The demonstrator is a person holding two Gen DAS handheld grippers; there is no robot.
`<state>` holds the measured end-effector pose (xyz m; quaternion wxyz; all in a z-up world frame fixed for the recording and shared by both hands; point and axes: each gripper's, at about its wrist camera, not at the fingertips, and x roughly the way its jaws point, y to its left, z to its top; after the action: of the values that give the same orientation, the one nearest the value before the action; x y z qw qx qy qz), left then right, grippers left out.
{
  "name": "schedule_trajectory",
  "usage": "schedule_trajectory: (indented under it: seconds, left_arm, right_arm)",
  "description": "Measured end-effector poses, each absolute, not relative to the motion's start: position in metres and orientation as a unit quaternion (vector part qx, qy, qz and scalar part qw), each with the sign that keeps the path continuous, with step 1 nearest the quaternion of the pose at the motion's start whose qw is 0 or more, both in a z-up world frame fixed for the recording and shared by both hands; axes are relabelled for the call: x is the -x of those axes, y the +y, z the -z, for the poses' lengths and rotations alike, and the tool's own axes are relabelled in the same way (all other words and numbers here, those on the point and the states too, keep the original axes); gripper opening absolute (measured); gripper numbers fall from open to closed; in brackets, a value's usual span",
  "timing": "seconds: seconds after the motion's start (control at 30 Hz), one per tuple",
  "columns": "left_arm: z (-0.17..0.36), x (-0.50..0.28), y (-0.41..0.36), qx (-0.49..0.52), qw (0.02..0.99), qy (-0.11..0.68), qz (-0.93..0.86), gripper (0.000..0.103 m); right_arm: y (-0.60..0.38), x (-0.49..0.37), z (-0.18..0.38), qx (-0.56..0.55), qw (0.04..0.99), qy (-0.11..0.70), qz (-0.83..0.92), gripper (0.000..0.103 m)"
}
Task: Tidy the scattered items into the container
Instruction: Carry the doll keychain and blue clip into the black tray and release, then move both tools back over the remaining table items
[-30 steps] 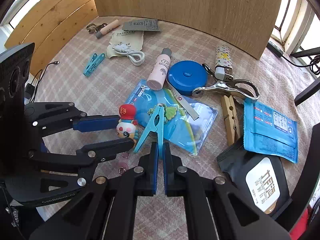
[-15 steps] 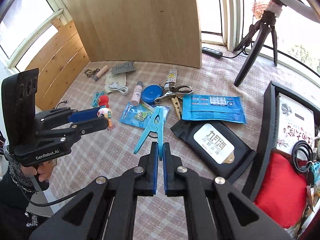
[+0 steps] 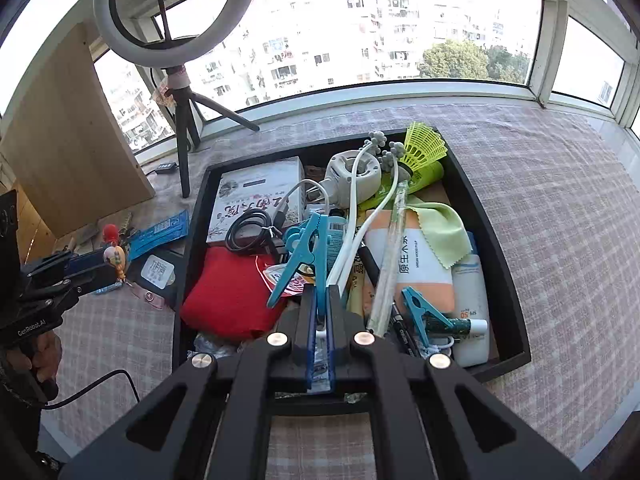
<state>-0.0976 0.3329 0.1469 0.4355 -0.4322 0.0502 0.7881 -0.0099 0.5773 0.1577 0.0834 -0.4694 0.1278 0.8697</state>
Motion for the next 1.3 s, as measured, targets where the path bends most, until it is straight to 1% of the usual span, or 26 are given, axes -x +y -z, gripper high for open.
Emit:
schedule_trajectory:
  seconds: [0.13, 0.23, 0.27, 0.3, 0.33, 0.37, 0.5, 0.6, 0.87, 1.07, 1.3]
  left_arm:
    - [-0.147, 0.081, 0.372, 0.428, 0.460, 0.068, -0.775, 0.027]
    - [-0.150, 0.080, 0.394, 0.422, 0.459, 0.077, -0.778, 0.030]
    - [-0.150, 0.082, 0.399, 0.426, 0.454, 0.082, -0.778, 0.039]
    - [-0.150, 0.084, 0.403, 0.431, 0.449, 0.082, -0.778, 0.045]
    - [-0.151, 0.085, 0.403, 0.430, 0.447, 0.078, -0.781, 0.049]
    - [-0.153, 0.086, 0.401, 0.425, 0.445, 0.074, -0.785, 0.049]
    - [-0.159, 0.086, 0.386, 0.413, 0.435, 0.080, -0.796, 0.049]
    - [-0.158, 0.091, 0.370, 0.418, 0.422, 0.070, -0.801, 0.048]
    - [-0.147, 0.095, 0.307, 0.433, 0.379, 0.058, -0.816, 0.048]
    - [-0.134, 0.101, 0.231, 0.442, 0.308, 0.052, -0.841, 0.048]
    - [-0.106, 0.128, 0.118, 0.476, 0.191, -0.018, -0.858, 0.046]
  right_arm:
    - [0.615, -0.002, -0.153, 0.472, 0.129, 0.133, -0.862, 0.004]
    - [0.629, 0.000, -0.148, 0.477, 0.142, 0.130, -0.858, 0.005]
    - [0.632, 0.000, -0.147, 0.480, 0.150, 0.128, -0.855, 0.011]
    - [0.633, 0.000, -0.146, 0.483, 0.160, 0.130, -0.851, 0.017]
    - [0.634, -0.001, -0.147, 0.480, 0.166, 0.133, -0.851, 0.031]
    - [0.634, -0.002, -0.149, 0.472, 0.166, 0.136, -0.855, 0.039]
    - [0.628, -0.003, -0.153, 0.460, 0.160, 0.138, -0.862, 0.039]
    - [0.619, -0.001, -0.153, 0.458, 0.152, 0.138, -0.865, 0.039]
    - [0.576, 0.012, -0.159, 0.452, 0.103, 0.129, -0.876, 0.039]
    - [0.520, 0.038, -0.159, 0.455, 0.035, 0.110, -0.883, 0.039]
    - [0.428, 0.093, -0.149, 0.471, -0.072, 0.079, -0.876, 0.039]
